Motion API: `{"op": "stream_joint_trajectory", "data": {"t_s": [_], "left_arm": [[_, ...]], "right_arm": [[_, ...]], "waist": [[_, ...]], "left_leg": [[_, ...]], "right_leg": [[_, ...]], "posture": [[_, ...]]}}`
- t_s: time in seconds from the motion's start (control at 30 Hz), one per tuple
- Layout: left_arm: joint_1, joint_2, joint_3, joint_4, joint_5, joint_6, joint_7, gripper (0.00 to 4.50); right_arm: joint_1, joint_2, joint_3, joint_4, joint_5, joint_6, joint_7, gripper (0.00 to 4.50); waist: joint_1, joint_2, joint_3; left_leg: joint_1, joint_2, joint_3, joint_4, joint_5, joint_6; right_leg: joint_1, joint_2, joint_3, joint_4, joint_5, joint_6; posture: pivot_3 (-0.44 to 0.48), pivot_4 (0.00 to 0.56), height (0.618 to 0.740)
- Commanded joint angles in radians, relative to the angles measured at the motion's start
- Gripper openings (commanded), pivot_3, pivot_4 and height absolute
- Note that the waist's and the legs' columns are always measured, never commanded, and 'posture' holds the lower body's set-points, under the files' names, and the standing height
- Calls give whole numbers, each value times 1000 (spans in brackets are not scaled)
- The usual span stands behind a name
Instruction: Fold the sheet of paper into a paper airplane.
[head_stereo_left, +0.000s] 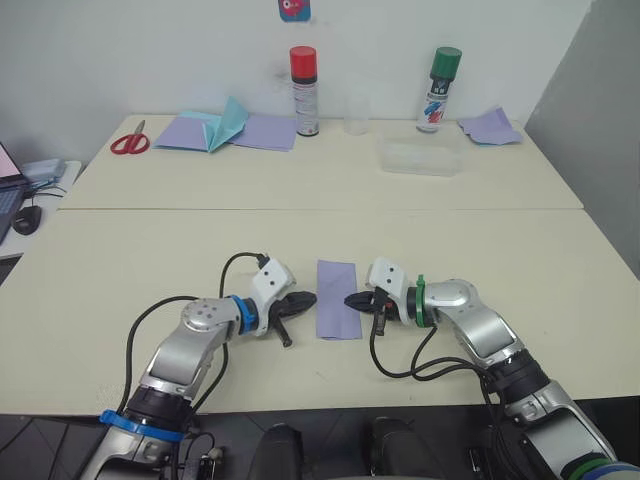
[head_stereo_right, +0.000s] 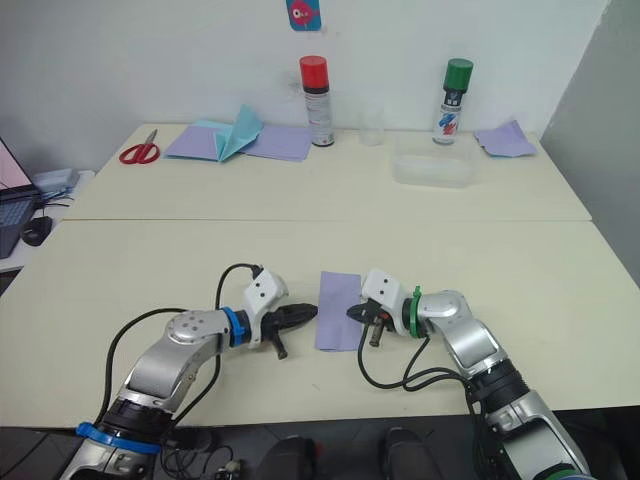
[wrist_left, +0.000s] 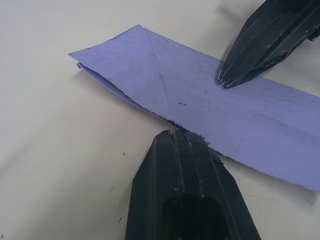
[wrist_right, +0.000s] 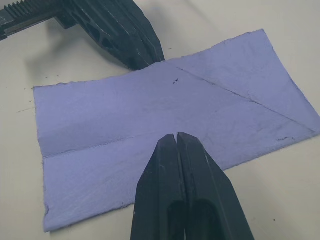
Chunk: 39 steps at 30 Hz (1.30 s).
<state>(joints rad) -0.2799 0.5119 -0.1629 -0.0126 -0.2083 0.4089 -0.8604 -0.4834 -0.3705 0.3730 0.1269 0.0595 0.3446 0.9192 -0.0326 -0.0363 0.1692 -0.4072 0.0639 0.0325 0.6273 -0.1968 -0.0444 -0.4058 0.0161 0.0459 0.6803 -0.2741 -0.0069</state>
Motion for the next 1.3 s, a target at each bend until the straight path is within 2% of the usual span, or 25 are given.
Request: {"op": "stream_joint_trajectory", "data": {"t_s": [0.03, 0.3, 0.67, 1.3], "left_arm": [[-28, -22, 2, -23, -30, 7, -14, 77], [-44, 1, 30, -54, -54, 18, -34, 77], [-66, -22, 3, -53, -41, 15, -24, 77], [-71, -1, -9, -59, -17, -2, -41, 77]], "right_arm": [[-1, 4, 0, 18, -19, 24, -21, 0], [4, 5, -2, 12, -19, 30, -28, 0], [-2, 4, -3, 15, -19, 31, -26, 0], [-3, 8, 0, 18, -19, 31, -25, 0]], "waist": [[0, 0, 0], [0, 0, 0], [0, 0, 0], [-1, 0, 1]], "left_leg": [[0, 0, 0, 0, 0, 0], [0, 0, 0, 0, 0, 0], [0, 0, 0, 0, 0, 0], [0, 0, 0, -1, 0, 0]], "right_leg": [[0, 0, 0, 0, 0, 0], [0, 0, 0, 0, 0, 0], [0, 0, 0, 0, 0, 0], [-1, 0, 0, -1, -1, -1]], "posture": [[0, 150, 740], [0, 150, 740], [0, 150, 740], [0, 150, 740]]}}
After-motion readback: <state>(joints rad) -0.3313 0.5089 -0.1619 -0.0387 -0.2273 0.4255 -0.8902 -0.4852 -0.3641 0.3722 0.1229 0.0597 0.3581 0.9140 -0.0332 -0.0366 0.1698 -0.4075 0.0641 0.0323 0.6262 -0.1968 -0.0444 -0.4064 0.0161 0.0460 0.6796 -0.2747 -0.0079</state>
